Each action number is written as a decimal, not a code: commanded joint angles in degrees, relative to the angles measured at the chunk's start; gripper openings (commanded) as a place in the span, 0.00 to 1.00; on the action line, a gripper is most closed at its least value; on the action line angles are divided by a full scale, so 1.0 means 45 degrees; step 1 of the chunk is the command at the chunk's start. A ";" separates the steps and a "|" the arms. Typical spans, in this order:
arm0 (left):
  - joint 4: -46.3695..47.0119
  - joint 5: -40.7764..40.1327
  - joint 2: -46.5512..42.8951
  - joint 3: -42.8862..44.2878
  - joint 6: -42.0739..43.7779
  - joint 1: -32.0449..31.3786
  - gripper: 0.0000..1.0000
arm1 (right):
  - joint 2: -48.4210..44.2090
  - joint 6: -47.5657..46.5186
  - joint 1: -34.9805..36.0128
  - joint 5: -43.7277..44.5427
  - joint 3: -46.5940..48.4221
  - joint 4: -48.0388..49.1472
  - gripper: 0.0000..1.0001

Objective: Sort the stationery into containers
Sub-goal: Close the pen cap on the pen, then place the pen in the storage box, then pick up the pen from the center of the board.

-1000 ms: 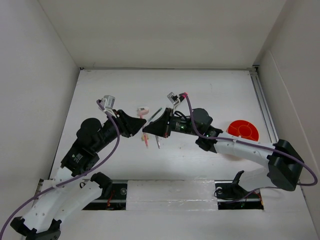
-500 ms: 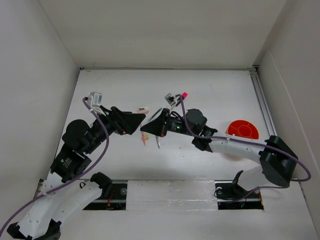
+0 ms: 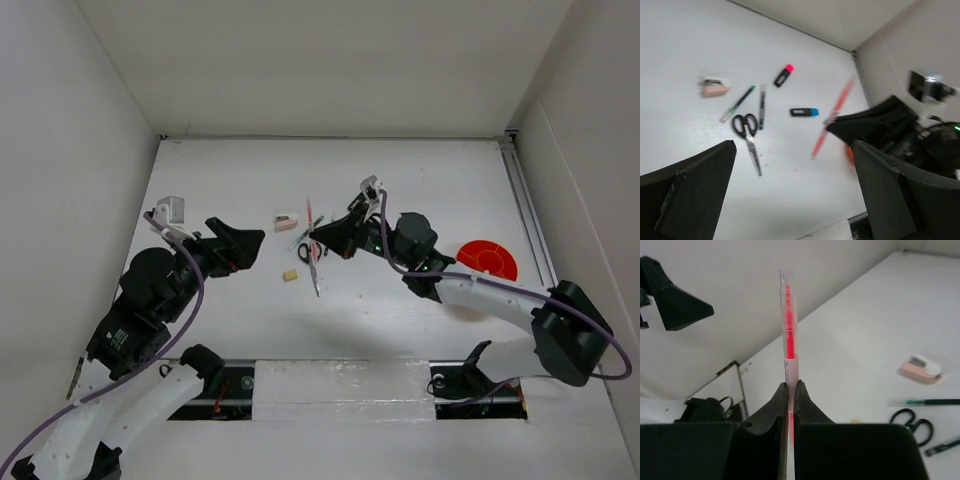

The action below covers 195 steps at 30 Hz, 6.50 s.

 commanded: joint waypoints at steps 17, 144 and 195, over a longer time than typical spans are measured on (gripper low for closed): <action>-0.0515 -0.2613 0.1504 -0.0497 0.1254 -0.0052 1.00 | -1.0238 -0.0962 -0.3477 1.3629 -0.2840 -0.8824 0.00; -0.1236 -0.4272 0.0839 -0.0459 0.0043 -0.0403 1.00 | 0.4439 0.0507 -0.0354 1.0353 0.7759 -1.2494 0.95; -0.1412 -0.4428 0.0625 -0.0459 0.0043 -0.0540 1.00 | 1.1613 0.0546 -0.1487 0.8845 1.2842 -1.6717 0.50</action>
